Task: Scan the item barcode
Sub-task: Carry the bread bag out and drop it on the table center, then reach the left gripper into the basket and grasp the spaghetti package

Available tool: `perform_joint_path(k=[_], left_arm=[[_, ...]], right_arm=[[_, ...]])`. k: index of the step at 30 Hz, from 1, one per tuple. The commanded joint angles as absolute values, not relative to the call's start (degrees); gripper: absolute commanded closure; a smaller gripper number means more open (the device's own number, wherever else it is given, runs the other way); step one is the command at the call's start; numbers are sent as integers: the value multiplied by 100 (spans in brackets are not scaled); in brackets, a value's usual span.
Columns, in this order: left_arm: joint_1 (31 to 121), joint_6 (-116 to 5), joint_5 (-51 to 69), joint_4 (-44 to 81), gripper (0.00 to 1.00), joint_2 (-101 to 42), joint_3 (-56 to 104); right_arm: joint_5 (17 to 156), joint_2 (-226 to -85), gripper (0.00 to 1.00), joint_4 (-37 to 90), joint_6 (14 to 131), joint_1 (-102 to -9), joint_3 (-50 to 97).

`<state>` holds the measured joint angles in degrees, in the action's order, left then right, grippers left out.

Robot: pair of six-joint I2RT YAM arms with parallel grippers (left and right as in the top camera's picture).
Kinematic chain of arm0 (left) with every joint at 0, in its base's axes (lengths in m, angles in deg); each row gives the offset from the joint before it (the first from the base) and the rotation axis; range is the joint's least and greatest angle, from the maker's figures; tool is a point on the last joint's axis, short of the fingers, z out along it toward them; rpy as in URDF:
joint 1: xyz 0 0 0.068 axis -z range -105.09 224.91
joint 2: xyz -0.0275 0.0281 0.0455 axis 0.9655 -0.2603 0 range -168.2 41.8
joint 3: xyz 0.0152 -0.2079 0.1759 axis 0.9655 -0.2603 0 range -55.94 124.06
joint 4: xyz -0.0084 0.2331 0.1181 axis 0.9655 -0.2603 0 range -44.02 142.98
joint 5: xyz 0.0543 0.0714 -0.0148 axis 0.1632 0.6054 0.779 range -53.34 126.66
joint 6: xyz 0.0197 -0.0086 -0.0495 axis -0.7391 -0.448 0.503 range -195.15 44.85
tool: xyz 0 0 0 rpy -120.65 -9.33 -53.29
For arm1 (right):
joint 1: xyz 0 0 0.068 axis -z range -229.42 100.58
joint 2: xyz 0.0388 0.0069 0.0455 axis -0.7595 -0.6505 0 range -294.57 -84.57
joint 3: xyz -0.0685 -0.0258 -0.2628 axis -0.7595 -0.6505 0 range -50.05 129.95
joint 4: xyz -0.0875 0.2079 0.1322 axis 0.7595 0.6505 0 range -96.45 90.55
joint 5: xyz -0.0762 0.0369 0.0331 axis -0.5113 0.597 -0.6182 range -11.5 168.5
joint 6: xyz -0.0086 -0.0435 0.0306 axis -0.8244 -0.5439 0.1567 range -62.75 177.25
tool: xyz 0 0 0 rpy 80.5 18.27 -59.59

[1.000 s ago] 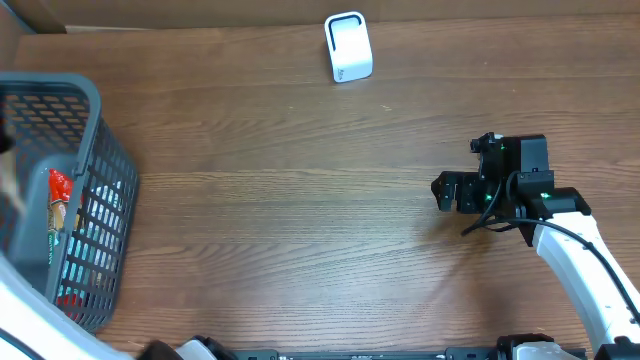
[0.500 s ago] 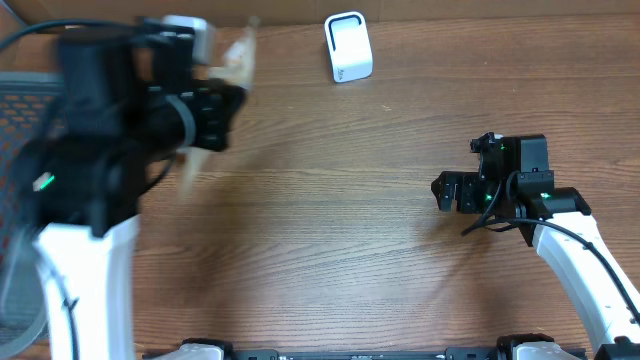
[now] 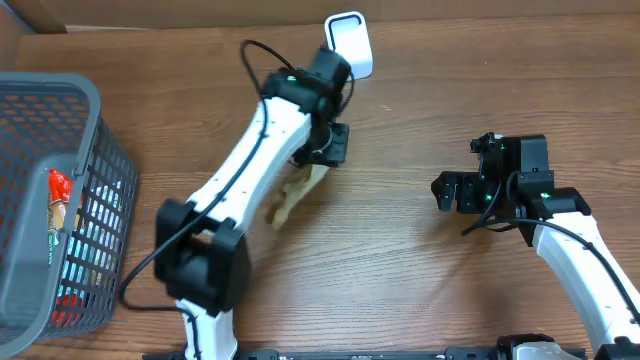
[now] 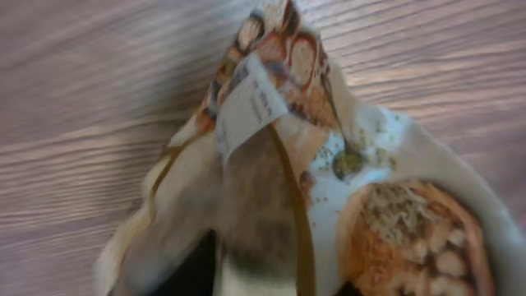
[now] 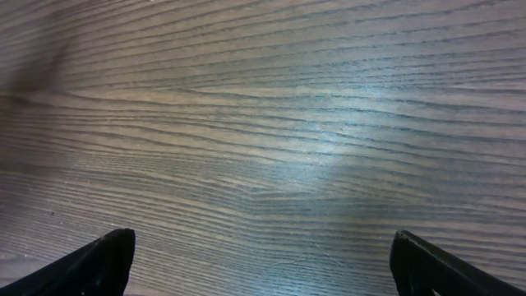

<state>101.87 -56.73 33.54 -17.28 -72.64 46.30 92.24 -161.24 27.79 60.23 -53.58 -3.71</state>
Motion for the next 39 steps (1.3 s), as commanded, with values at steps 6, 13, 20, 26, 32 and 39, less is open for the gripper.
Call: perform_joint_path(k=[6,13,20,26,32,39], left_arm=[[10285,-5483,3472,-1706,0,-7360,4863],[9986,-5835,3542,-2275,0,-7063,6374],[9177,-6462,3581,-3131,0,-6772,8308],[7803,-5988,4185,-3999,0,-6300,9464],[5862,-5988,4217,-4384,0,-5874,9375],[4209,-5923,4069,-4382,0,-5721,8422]], right_arm=[[9274,-16117,0,2751,6023,-5387,-253],[9272,-16117,0,2744,6023,-5387,-250],[9272,-16117,0,2746,6023,-5387,-253],[9274,-16117,0,2746,6023,-5387,-253],[9272,-16117,0,2749,6023,-5387,-253],[9272,-16117,0,2749,6023,-5387,-253]])
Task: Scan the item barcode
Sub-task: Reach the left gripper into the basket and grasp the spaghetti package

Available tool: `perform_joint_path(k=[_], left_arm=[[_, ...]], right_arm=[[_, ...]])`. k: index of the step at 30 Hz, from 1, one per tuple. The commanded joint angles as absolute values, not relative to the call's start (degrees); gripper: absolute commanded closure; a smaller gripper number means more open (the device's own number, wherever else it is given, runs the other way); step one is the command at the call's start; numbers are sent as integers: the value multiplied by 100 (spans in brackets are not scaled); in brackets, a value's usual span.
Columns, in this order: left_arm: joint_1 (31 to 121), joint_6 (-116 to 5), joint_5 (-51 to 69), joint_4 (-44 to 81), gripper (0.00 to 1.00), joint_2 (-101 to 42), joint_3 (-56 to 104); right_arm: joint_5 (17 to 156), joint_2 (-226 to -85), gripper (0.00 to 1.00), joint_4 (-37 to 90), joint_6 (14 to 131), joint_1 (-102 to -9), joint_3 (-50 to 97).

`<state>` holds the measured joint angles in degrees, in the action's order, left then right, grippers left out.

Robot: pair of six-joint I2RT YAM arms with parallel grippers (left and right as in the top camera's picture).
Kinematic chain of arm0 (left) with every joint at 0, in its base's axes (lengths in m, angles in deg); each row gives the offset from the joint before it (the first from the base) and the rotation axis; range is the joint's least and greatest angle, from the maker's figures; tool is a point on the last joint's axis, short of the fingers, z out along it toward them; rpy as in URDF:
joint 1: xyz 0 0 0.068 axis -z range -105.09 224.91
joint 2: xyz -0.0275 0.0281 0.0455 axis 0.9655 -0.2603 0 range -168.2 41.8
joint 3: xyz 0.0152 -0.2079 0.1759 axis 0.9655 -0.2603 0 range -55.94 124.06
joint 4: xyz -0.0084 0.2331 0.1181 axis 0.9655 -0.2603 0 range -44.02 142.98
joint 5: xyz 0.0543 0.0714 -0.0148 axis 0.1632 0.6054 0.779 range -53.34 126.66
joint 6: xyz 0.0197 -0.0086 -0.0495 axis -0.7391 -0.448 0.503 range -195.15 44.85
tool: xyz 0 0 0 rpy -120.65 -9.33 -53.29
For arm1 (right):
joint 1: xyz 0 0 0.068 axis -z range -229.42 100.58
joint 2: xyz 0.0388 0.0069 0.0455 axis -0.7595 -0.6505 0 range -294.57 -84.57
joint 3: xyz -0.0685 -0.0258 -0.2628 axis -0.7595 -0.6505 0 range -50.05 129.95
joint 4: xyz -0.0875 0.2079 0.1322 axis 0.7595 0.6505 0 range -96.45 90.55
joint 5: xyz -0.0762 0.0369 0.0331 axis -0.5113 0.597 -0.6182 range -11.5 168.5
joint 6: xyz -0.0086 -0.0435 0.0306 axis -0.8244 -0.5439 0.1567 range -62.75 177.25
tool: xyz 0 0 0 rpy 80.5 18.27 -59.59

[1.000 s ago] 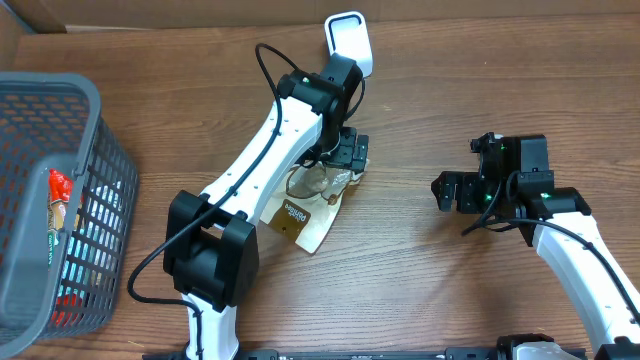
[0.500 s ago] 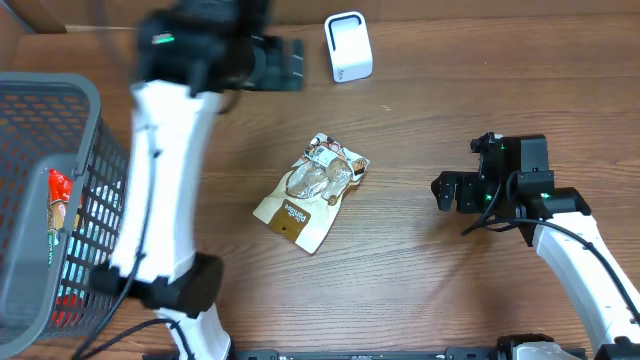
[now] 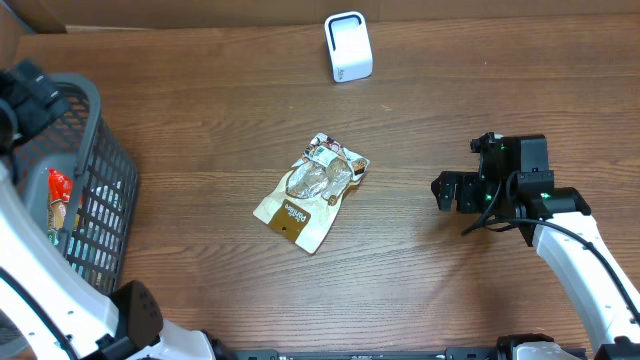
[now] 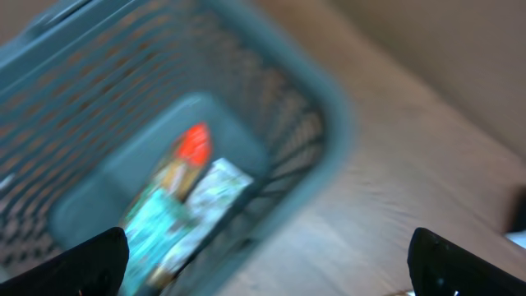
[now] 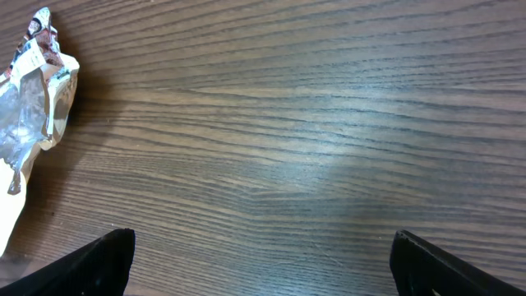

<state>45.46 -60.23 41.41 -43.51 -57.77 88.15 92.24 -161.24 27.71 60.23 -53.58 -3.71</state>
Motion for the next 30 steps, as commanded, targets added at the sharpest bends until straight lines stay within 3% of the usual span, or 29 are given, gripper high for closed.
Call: perform_joint_path(k=[1,14,21,30], left_arm=[[4058,-5907,4071,-4382,0,-5712,8201],[2603,-5997,3809,-3545,0,-5467,5268],[2441,-6191,3815,-2060,0,-4855,3200],[2434,-7289,3813,-552,1,-5268,1921]], right_arm=[[9272,-16117,0,2749,6023,-5387,-253],[9272,-16117,0,2749,6023,-5387,-253],[9272,-16117,0,2749,6023,-5387,-253],[9274,-16117,0,2749,6023,-5387,-253]])
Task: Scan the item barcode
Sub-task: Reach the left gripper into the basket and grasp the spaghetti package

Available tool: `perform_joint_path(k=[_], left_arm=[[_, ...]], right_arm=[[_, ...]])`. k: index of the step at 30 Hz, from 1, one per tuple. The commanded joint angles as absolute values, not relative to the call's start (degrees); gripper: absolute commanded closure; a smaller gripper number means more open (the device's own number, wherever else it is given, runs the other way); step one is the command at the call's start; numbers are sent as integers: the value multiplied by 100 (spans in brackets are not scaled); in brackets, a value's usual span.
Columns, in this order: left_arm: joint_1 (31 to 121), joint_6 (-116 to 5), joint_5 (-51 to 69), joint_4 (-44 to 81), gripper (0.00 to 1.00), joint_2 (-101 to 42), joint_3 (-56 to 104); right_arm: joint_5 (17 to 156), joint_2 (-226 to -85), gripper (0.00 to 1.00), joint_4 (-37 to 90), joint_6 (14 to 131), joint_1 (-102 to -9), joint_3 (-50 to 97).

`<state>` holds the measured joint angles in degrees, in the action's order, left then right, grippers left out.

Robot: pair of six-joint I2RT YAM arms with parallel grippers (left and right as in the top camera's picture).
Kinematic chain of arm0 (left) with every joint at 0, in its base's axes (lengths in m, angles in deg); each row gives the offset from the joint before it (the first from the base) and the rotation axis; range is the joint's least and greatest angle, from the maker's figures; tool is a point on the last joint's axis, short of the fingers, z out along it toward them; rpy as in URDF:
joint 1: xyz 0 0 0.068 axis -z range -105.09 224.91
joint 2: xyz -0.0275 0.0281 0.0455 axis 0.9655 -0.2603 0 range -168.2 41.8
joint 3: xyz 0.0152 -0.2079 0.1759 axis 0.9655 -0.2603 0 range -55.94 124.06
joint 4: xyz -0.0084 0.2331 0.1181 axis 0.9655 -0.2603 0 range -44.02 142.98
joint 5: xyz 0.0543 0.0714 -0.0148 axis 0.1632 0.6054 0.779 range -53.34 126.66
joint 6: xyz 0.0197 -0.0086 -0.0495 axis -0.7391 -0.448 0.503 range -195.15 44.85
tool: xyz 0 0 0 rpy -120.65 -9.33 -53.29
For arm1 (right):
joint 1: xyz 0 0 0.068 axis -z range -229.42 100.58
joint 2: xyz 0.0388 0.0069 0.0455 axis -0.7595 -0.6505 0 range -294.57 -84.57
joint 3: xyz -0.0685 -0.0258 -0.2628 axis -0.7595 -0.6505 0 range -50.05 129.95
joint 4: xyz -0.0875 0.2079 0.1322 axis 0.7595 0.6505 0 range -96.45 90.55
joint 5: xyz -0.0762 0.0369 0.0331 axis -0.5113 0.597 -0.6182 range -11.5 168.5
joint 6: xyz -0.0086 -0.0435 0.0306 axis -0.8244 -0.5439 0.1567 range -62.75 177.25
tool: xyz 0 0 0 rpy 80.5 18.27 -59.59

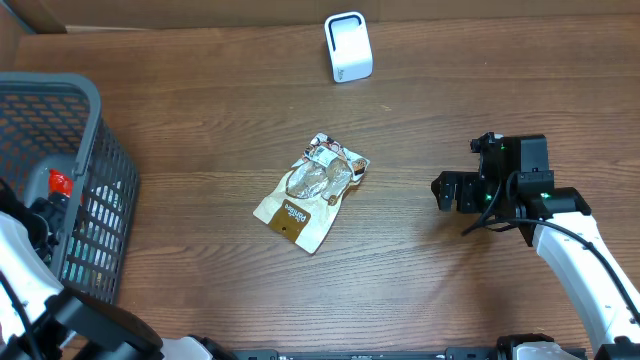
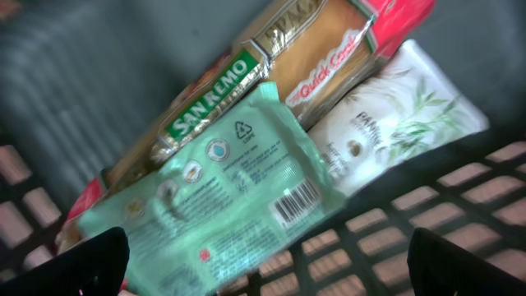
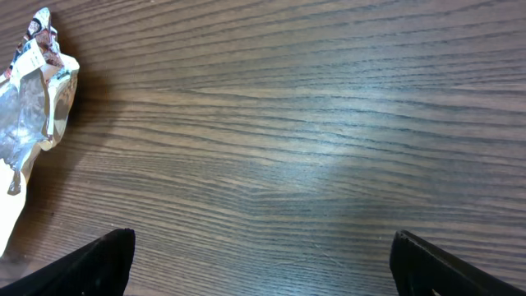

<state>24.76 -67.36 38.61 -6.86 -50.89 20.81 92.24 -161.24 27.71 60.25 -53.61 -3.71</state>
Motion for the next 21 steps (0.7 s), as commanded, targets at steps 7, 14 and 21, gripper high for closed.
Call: perform_joint_path(k=[7,14,21], left_arm=[[2448,-8165,3807,-397,1,-5810,1906],[2448,-8764,3809,-367,0,-6035,1904],[2456,-8895,3872,-517,4,-6470,1830]], right_arm=[[9272,-16117,0,2749,6023,-5387,-253],[9272,-16117,0,2749,6023,-5387,-253],[9272,-16117,0,2749,6023,-5387,-253]])
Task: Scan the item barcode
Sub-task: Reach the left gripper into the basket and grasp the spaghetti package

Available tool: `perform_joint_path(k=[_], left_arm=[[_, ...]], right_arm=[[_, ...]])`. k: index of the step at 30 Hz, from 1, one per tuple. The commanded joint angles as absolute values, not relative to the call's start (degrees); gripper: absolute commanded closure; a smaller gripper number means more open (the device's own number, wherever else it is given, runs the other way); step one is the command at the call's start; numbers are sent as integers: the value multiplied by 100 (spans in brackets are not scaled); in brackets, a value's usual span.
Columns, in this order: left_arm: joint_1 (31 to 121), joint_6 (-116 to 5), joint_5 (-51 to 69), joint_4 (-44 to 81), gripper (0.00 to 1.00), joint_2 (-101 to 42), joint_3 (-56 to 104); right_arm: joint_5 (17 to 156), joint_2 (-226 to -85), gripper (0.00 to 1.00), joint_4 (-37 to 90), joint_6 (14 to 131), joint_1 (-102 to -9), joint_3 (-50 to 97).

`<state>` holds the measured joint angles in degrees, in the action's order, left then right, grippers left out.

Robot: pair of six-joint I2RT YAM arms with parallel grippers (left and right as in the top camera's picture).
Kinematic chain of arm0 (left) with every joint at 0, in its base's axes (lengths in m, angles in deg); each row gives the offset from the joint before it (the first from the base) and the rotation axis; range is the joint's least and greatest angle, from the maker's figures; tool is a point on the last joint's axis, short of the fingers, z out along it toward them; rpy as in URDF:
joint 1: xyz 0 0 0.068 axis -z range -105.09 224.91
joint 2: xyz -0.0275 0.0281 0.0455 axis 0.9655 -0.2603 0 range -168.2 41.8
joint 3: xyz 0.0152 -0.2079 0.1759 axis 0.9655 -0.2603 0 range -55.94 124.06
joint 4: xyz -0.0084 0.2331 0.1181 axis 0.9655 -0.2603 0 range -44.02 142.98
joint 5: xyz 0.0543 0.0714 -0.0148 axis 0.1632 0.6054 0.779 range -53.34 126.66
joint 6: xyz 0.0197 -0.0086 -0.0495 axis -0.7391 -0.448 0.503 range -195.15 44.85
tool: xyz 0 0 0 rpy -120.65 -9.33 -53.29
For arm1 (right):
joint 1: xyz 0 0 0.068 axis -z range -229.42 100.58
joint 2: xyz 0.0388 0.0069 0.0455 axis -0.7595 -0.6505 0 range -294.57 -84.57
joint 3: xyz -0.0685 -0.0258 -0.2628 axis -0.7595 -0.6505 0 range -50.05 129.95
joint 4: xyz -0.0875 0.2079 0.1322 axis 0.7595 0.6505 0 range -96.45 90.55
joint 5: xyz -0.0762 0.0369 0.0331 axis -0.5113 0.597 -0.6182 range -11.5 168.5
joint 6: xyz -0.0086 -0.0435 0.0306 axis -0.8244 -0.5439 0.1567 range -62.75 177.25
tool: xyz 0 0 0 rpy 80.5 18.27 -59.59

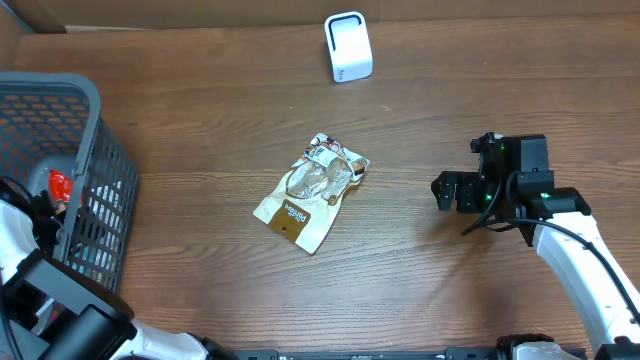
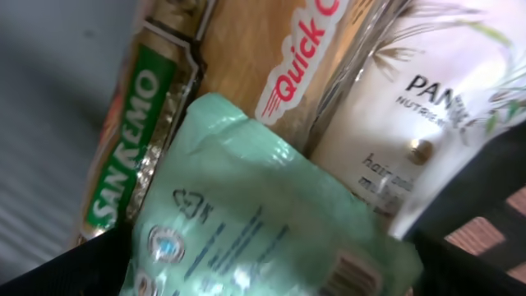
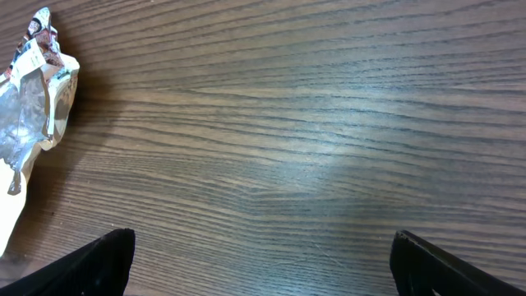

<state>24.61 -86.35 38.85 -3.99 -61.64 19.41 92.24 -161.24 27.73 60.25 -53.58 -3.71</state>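
My left gripper point(image 2: 265, 275) is down inside the grey basket point(image 1: 60, 85) and open, with a dark finger on each side of a pale green packet point(image 2: 246, 214). A barcode shows at the packet's lower right corner. Under the packet lie a San Remo pasta pack point(image 2: 238, 49) and a white sachet point(image 2: 411, 115). The white scanner point(image 1: 348, 46) stands at the table's far edge. A brown snack pouch point(image 1: 310, 190) lies flat mid-table. My right gripper point(image 3: 263, 263) hovers open over bare wood, right of the pouch point(image 3: 33, 82).
The basket's mesh walls close in around the left arm point(image 1: 15, 245). A red-topped pack point(image 1: 60, 183) shows through the basket's wall. Bare wood lies between the pouch and the right arm point(image 1: 575, 250).
The left gripper has come down closer onto the green packet, which now fills the lower wrist view. Its jaws are still open. The right arm and the pouch have not moved.
At first the left gripper held the snack pouch near the scanner. Then the pouch lay mid-table and the left arm was over the basket. After that the gripper was open inside the basket above the green packet, and now it straddles that packet.
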Motion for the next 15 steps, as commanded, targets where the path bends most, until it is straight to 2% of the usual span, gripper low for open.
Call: perform_joint_path(k=[1,5,7,8,9,15], left_arm=[[2458,-8891,3938,-541,7,-6531,1830],[2467,-8886,4121,-520,21,-6645,1832],[2467,-8886,4182,-509,40,-6643,1873],[2467,-8873,4176,-511,55,-6643,1915],[2467,-8790,4174,-522,59,-6643,1954],[2469,-8567,4169,-906,56,-6643,2466]], right_arm=[[9272,-16117,0,2749,6023,-5387,-253],[9272,-16117,0,2749,6023,-5387,-253],[9272,-16117,0,2749,6023,-5387,-253],[9272,-16117,0,2749,6023,-5387,-253],[9272,-16117,0,2749,6023,-5387,-253],[9272,-16117,0,2749,6023,-5387,-253]])
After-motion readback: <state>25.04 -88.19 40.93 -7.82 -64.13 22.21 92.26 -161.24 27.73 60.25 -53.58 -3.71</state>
